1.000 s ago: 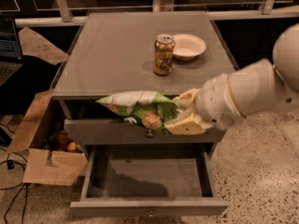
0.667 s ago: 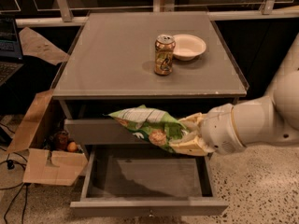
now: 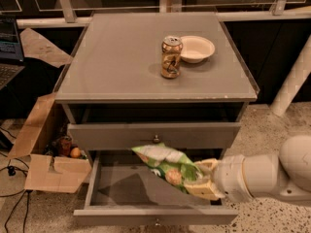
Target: Place green rice chip bag into middle drawer
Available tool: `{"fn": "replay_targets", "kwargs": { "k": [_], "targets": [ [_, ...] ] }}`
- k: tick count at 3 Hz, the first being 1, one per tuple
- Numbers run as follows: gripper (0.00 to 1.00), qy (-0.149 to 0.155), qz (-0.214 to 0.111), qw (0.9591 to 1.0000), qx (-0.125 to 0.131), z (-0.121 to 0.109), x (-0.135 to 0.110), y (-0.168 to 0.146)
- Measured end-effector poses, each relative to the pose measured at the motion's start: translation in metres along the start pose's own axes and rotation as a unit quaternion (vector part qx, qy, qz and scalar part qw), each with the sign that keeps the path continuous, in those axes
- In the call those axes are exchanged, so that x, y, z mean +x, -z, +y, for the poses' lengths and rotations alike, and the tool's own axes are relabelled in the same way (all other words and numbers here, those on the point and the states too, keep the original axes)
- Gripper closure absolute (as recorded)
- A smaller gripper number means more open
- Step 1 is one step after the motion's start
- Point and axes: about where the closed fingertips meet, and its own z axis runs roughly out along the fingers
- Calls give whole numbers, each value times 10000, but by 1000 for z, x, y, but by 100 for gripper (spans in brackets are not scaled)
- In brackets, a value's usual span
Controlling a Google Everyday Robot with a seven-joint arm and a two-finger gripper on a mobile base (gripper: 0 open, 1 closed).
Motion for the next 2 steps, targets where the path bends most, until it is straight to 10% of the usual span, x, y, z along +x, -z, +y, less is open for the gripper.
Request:
{"fn": "replay_targets", "kwargs": {
  "k": [2],
  "targets": [
    [100, -612, 208, 9976, -254, -3, 60, -43]
  ]
}}
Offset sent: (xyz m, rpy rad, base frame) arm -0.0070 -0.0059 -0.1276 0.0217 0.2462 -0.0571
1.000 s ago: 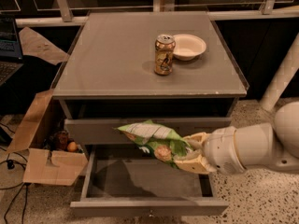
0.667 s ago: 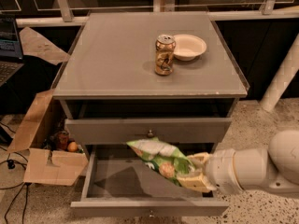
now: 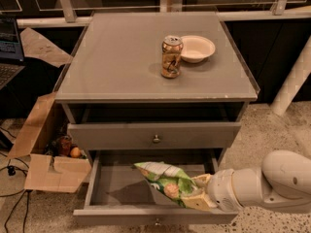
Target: Place green rice chip bag into middle drawer
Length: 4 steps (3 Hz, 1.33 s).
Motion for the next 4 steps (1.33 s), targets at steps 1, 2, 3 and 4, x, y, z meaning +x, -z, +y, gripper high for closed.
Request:
{"fn": "replay_targets", "kwargs": {
  "k": [1, 2, 3, 4],
  "targets": [
    [100, -215, 144, 9995, -193, -15, 18, -25],
    [100, -317, 265, 9985, -360, -32, 24, -46],
    [100, -359, 371, 9975, -487, -49, 28, -60],
    [100, -409, 456, 9964, -587, -58, 32, -70]
  ]
}}
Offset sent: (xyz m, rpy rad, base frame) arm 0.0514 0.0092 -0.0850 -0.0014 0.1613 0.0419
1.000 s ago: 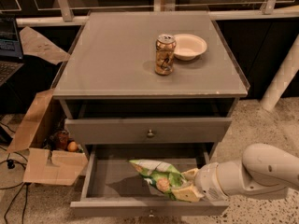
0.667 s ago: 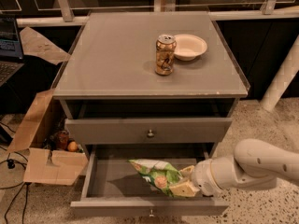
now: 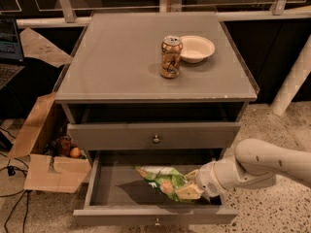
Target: Place green rice chip bag into middle drawer
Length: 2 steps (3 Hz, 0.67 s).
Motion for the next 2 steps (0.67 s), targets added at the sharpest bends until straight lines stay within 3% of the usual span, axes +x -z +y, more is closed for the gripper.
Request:
{"fn": "replay_targets", "kwargs": {
  "k": [1, 2],
  "targets": [
    [100, -106, 57, 9999, -27, -5, 6, -6],
    [100, -314, 138, 9992, 180, -10, 13, -9]
  ]
}}
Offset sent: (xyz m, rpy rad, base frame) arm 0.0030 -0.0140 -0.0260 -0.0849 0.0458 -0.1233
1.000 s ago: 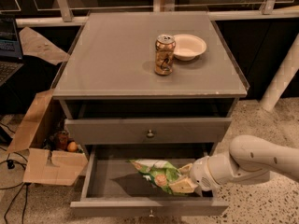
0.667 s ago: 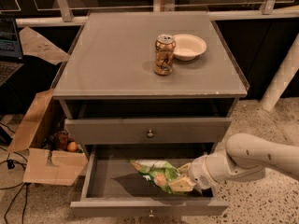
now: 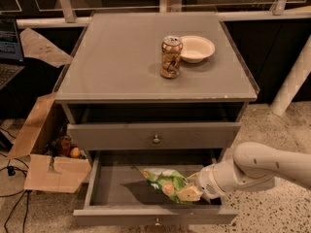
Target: Place green rice chip bag into middle drawer
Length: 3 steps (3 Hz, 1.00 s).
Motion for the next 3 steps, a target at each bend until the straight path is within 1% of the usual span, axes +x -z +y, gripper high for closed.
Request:
{"fn": "replay_targets", "kwargs": {
  "k": [1, 2, 3],
  "targets": [
    [100, 0, 0, 10000, 0, 0, 0, 0],
    [100, -219, -79, 9997, 73, -19, 5, -12],
    [100, -425, -112, 9990, 58, -58, 7, -33]
  ]
}}
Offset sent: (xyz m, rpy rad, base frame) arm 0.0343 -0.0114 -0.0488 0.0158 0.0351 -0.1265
